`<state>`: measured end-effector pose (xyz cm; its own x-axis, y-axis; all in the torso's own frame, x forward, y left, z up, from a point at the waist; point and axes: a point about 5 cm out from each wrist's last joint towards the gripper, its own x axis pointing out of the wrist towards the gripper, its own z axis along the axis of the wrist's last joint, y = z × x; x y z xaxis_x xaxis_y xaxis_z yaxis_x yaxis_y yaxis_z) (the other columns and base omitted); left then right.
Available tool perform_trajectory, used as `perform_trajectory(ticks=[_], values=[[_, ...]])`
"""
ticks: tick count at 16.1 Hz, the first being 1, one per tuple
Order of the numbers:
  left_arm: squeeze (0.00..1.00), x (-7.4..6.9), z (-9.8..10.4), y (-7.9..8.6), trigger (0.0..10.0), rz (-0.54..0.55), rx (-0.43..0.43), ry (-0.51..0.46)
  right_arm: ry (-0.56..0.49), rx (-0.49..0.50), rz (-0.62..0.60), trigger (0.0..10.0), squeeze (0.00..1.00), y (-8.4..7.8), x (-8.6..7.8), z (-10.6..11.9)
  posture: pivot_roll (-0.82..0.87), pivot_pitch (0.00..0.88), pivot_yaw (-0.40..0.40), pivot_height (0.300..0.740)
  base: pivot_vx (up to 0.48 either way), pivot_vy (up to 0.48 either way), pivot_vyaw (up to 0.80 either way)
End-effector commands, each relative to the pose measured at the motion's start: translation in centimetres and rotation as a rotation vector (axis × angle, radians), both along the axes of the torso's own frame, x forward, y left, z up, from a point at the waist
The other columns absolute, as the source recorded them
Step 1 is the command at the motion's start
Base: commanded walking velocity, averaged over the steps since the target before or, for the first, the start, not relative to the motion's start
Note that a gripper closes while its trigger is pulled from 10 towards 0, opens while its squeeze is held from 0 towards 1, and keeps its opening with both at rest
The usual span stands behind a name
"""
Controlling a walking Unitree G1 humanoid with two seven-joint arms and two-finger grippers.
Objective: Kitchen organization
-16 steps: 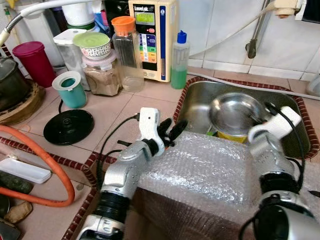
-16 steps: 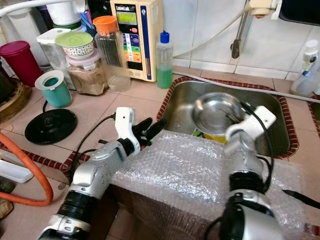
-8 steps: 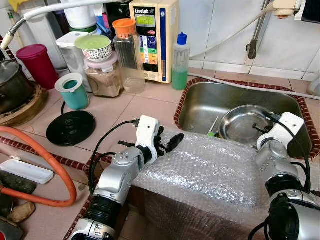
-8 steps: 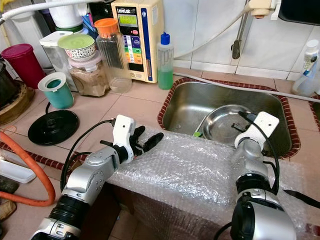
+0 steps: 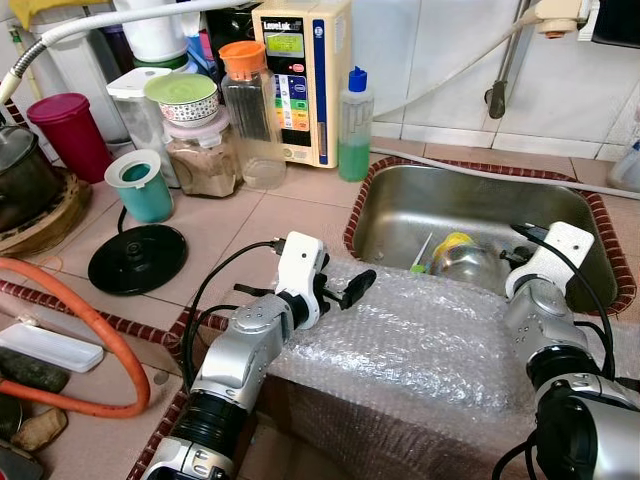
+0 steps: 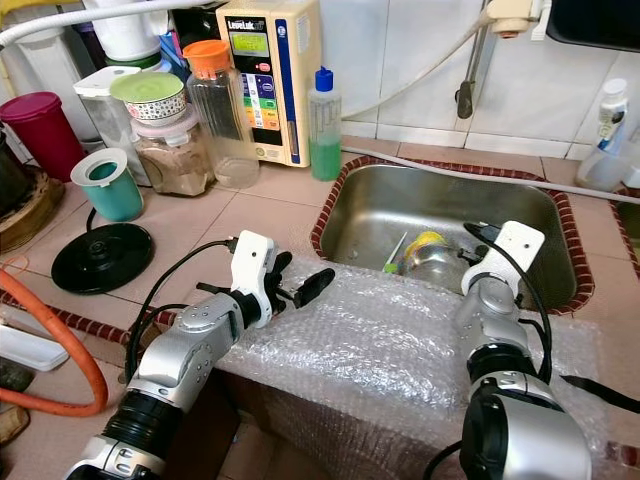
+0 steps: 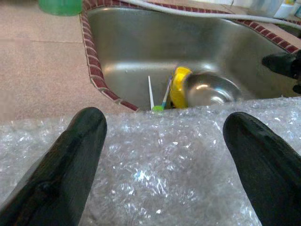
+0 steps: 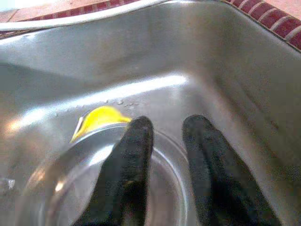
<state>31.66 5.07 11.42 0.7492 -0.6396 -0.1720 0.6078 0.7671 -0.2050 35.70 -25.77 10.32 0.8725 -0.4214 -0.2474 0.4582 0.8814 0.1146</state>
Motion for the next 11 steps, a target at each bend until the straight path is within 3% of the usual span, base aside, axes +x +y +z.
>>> perform_trajectory(ticks=[1, 4, 6, 10, 11], values=[[1.0, 0.3, 0.2, 0.4, 10.0, 0.032, 0.011, -0.022, 0.052, 0.019, 0.034, 10.0, 1.0, 0.9, -0.3, -1.4, 0.02, 0.0, 0.117, 0.74, 0.0, 0.0, 0.0], [1.0, 0.9, 0.4, 1.0, 10.0, 0.1, 0.026, -0.027, 0.03, -0.031, 0.071, 10.0, 1.0, 1.1, -0.2, -1.0, 0.01, 0.0, 0.107, 0.74, 0.0, 0.0, 0.0], [1.0, 1.4, 0.6, 2.3, 10.0, 0.222, 0.104, -0.024, -0.038, -0.109, 0.155, 10.0, 1.0, 2.1, 0.2, 0.1, 0.01, 0.0, 0.096, 0.74, 0.0, 0.0, 0.0], [1.0, 1.1, 1.4, 4.6, 10.0, 0.271, 0.103, -0.138, -0.162, -0.246, 0.275, 10.0, 1.0, 3.4, 0.0, 1.9, 0.01, 0.0, 0.086, 0.74, 0.0, 0.0, 0.0], [1.0, 0.8, 1.3, 5.8, 10.0, 0.331, 0.105, -0.153, -0.202, -0.296, 0.287, 10.0, 1.0, 3.3, -0.5, 2.7, 0.0, 0.0, 0.083, 0.74, 0.0, 0.0, 0.0]])
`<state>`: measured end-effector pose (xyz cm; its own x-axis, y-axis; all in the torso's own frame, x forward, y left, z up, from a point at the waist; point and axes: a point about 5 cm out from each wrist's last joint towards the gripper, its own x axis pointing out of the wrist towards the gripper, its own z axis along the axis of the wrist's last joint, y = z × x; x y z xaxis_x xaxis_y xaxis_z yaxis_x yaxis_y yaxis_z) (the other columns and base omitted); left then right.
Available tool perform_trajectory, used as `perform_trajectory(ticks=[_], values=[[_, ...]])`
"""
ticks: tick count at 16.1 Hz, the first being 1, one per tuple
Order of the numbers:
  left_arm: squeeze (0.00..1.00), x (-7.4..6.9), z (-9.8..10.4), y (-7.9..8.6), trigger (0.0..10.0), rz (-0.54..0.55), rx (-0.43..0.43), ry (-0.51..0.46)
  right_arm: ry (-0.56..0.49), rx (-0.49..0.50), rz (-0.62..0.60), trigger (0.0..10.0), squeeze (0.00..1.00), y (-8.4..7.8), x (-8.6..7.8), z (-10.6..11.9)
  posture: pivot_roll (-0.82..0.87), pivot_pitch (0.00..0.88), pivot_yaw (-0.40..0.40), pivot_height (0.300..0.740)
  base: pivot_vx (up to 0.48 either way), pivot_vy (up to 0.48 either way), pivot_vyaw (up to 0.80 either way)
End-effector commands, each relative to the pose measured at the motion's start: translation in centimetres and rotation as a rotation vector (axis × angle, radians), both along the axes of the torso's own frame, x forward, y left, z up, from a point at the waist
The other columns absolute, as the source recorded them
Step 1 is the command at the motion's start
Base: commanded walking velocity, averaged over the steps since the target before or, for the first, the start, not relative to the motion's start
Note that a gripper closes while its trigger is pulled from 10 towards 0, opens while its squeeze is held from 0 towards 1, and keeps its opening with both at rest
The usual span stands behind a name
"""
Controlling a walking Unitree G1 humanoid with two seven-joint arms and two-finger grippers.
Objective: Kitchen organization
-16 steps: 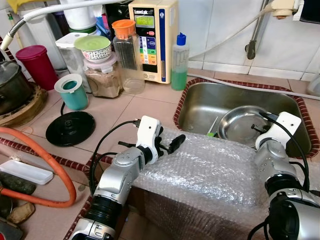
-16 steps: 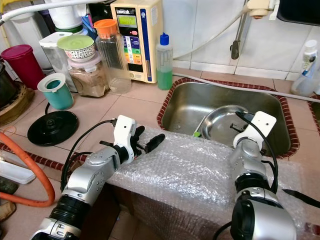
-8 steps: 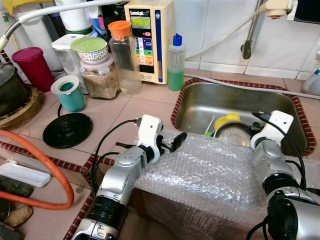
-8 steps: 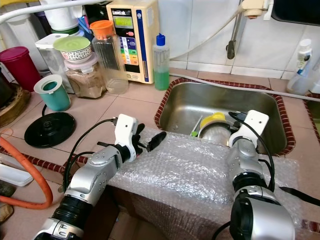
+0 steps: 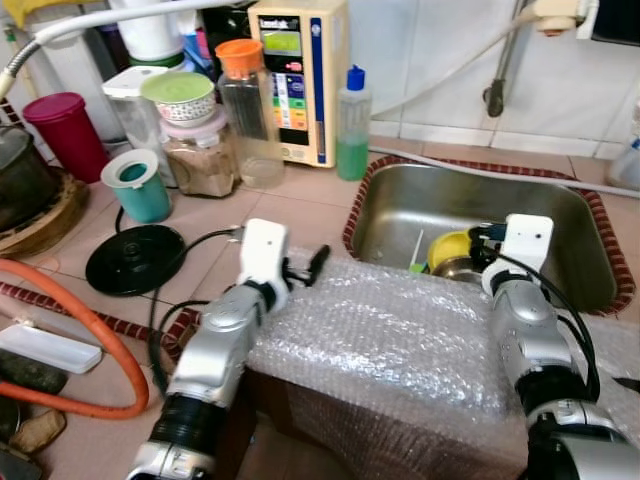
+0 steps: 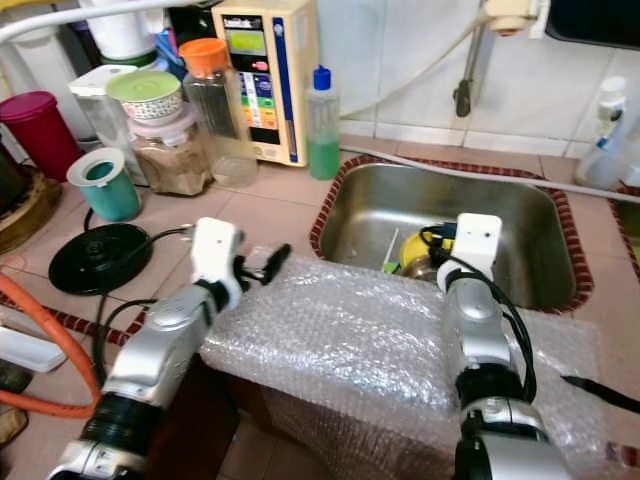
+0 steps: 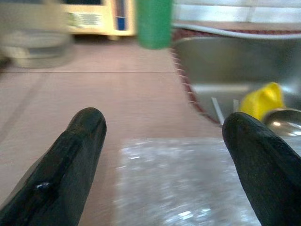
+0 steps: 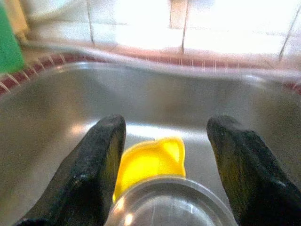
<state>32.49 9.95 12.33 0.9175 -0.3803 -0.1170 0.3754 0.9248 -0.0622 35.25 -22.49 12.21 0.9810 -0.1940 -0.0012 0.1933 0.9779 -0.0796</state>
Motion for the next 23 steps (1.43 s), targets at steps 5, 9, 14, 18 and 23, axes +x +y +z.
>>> perform_trajectory(ticks=[5, 9, 14, 18, 23], values=[[0.0, -1.3, -0.1, 3.2, 10.0, 0.147, 0.036, -0.024, -0.145, -0.144, 0.042, 10.0, 1.0, -0.5, -2.8, 3.3, -0.01, 0.0, 0.08, 0.74, 0.0, 0.0, 0.0], [0.0, -2.7, 0.0, 3.5, 10.0, 0.152, 0.034, -0.048, -0.167, -0.208, 0.061, 10.0, 1.0, -0.3, -6.0, 3.9, -0.03, 0.0, 0.099, 0.74, 0.0, 0.0, 0.0], [0.0, -4.0, 0.2, 2.8, 10.0, 0.095, 0.048, -0.088, -0.142, -0.229, 0.133, 10.0, 0.53, 2.1, -9.6, 3.8, -0.03, 0.0, 0.122, 0.74, 0.0, 0.0, 0.0], [0.0, -4.5, 0.3, 3.0, 10.0, 0.099, 0.037, -0.11, -0.114, -0.208, 0.071, 10.0, 0.0, 2.4, -10.2, 4.0, -0.03, 0.0, 0.113, 0.74, 0.0, 0.0, -0.36], [0.0, -4.7, 0.1, 3.0, 10.0, 0.14, 0.015, -0.079, -0.078, -0.148, 0.05, 10.0, 0.0, 2.9, -10.2, 3.9, -0.03, 0.0, 0.091, 0.74, 0.0, 0.0, -0.72]])
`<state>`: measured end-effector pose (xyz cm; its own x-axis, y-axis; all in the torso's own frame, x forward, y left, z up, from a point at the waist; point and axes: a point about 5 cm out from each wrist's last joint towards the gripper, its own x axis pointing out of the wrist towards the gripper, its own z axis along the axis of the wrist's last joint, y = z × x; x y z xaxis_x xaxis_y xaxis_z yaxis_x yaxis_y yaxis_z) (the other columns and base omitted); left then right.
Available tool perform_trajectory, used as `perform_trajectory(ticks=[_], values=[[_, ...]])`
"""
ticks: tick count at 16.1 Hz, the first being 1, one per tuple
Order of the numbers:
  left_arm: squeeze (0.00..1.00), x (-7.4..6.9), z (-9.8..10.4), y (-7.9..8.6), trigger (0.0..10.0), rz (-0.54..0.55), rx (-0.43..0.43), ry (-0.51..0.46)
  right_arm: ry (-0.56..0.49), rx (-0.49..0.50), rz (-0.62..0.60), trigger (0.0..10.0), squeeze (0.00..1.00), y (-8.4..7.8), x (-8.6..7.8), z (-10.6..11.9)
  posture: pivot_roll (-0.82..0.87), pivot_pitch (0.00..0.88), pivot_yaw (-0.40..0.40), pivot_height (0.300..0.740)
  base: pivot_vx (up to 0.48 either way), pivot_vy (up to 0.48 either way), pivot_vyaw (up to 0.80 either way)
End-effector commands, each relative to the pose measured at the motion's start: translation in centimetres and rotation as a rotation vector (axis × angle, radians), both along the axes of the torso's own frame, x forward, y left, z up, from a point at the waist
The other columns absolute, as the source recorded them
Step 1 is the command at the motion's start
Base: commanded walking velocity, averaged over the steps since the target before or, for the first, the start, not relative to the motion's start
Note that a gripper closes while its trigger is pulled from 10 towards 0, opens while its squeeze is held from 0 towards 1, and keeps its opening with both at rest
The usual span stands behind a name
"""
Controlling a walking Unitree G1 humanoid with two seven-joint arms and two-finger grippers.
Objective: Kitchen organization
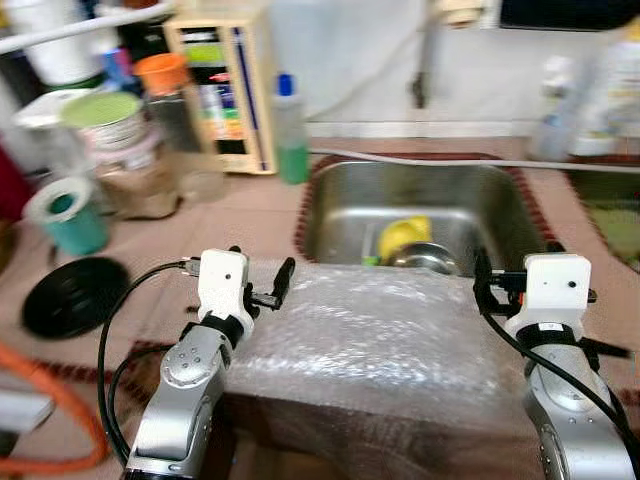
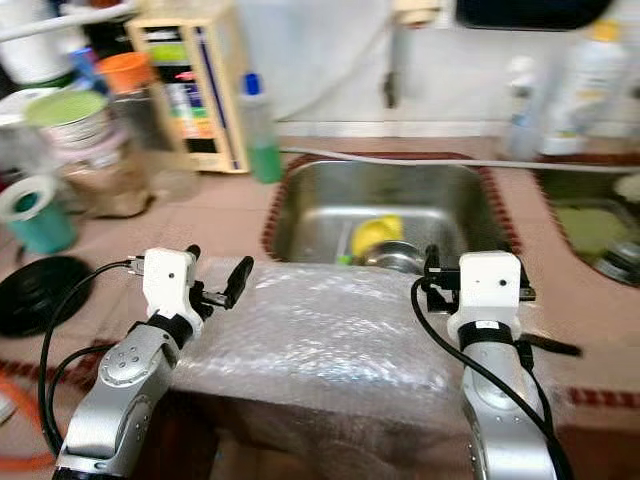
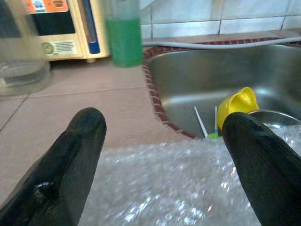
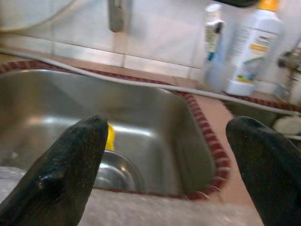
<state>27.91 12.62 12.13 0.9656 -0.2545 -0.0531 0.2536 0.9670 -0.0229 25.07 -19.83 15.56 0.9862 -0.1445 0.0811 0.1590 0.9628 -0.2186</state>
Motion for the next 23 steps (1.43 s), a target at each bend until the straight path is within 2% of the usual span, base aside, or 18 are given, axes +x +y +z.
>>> perform_trajectory(ticks=[1, 3, 5, 7, 9, 19, 23], values=[[0.0, 0.0, 0.4, 0.4, 10.0, 0.034, 0.019, -0.006, -0.013, 0.009, 0.016, 10.0, 0.0, 0.5, 0.1, 0.6, -0.03, 0.0, 0.084, 0.74, 0.0, 0.0, -0.73], [0.0, 0.0, 0.4, 0.3, 10.0, 0.034, 0.015, 0.0, -0.008, 0.012, 0.023, 10.0, 0.0, 0.6, 0.3, 0.7, -0.02, 0.0, 0.078, 0.74, 0.0, 0.0, -0.73], [0.0, 0.1, 0.6, 0.3, 10.0, 0.034, 0.056, -0.015, -0.005, 0.024, 0.033, 10.0, 0.0, 0.8, 0.7, 0.8, -0.02, 0.0, 0.071, 0.74, 0.0, 0.0, -0.73], [0.0, 0.0, 0.5, 0.2, 10.0, 0.04, 0.04, -0.005, -0.001, 0.028, 0.037, 10.0, 0.0, 1.0, 0.8, 0.8, -0.02, 0.0, 0.071, 0.74, 0.0, 0.0, -0.72], [0.0, 0.0, 0.7, -0.1, 10.0, 0.036, 0.032, -0.001, -0.004, 0.046, 0.058, 10.0, 0.0, 1.7, 0.8, 0.8, -0.01, 0.0, 0.071, 0.74, 0.0, 0.0, 0.0], [0.0, 0.0, 0.8, 0.1, 10.0, 0.045, 0.045, 0.012, 0.006, 0.076, 0.075, 10.0, 0.0, 2.2, 1.0, 0.7, 0.0, 0.0, 0.071, 0.74, 0.0, 0.0, 0.0], [0.0, -0.1, 0.8, 0.3, 10.0, 0.048, 0.048, 0.019, 0.006, 0.081, 0.08, 10.0, 0.0, 2.4, 1.2, 0.7, 0.01, 0.0, 0.07, 0.74, -0.272, 0.0, 0.0]])
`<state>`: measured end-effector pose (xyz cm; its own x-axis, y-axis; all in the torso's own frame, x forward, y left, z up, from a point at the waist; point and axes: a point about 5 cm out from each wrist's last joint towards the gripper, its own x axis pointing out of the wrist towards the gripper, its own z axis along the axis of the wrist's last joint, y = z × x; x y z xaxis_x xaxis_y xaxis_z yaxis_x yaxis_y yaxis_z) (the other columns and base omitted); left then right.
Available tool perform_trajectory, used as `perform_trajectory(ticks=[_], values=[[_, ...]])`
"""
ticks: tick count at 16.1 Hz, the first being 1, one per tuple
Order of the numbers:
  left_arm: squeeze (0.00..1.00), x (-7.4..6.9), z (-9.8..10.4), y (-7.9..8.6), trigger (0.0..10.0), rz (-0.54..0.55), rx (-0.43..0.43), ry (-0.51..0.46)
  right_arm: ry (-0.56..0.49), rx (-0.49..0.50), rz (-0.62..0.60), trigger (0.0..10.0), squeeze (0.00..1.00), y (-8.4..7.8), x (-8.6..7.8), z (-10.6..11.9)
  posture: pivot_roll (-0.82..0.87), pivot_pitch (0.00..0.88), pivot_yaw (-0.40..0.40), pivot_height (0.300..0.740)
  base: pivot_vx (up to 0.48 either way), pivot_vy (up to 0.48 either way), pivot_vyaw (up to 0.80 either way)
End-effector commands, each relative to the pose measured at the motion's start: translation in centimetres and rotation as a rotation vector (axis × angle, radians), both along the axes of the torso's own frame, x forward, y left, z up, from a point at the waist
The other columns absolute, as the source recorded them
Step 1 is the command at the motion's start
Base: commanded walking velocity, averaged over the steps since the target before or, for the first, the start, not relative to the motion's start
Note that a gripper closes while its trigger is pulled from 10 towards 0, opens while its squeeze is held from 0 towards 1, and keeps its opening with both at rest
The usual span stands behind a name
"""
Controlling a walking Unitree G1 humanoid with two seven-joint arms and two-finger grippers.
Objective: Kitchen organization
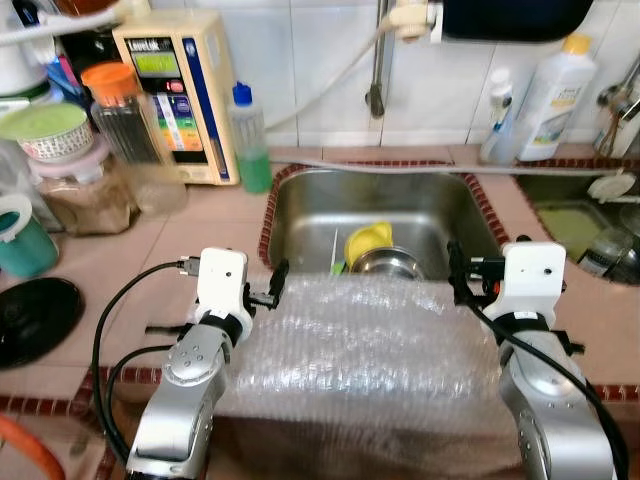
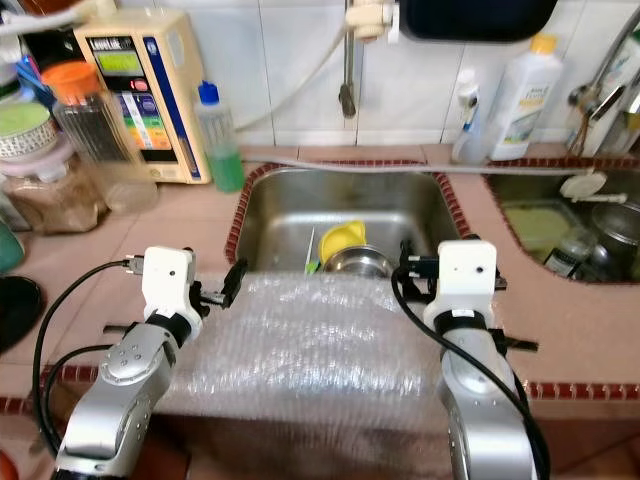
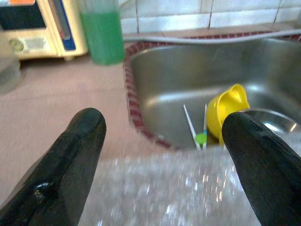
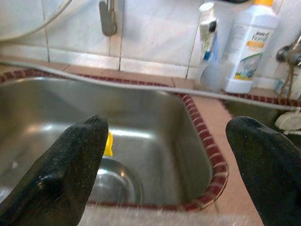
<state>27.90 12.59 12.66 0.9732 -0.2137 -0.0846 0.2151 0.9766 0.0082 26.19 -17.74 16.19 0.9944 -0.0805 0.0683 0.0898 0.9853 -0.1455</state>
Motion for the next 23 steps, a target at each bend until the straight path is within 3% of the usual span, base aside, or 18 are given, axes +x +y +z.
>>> perform_trajectory(ticks=[1, 13, 16, 17, 23], values=[[0.0, -0.1, 0.2, 0.3, 10.0, 0.009, 0.011, -0.003, 0.001, 0.008, 0.01, 10.0, 0.0, 0.3, 0.1, 0.1, 0.01, 0.0, 0.071, 0.74, -0.27, 0.0, 0.0], [0.0, 0.0, 0.1, 0.3, 10.0, -0.001, 0.025, 0.007, -0.006, 0.02, 0.005, 10.0, 0.0, 0.4, 0.3, 0.2, 0.01, 0.0, 0.077, 0.74, -0.294, 0.0, 0.0], [0.0, 0.0, 0.1, 0.1, 10.0, -0.017, 0.02, 0.002, -0.005, 0.018, 0.01, 10.0, 0.0, 0.4, 0.3, 0.1, 0.01, 0.0, 0.077, 0.74, 0.0, 0.0, 0.0], [0.0, 0.0, 0.4, -0.2, 10.0, -0.051, -0.036, -0.011, -0.003, 0.018, 0.011, 10.0, 0.0, 0.5, 0.5, 0.1, 0.01, 0.0, 0.074, 0.74, 0.0, 0.0, 0.0], [0.0, 0.0, 0.2, -1.0, 10.0, -0.098, -0.059, -0.006, -0.001, 0.017, 0.016, 10.0, 0.0, 0.6, 0.7, 0.0, 0.01, 0.0, 0.073, 0.74, 0.0, 0.0, 0.0]])
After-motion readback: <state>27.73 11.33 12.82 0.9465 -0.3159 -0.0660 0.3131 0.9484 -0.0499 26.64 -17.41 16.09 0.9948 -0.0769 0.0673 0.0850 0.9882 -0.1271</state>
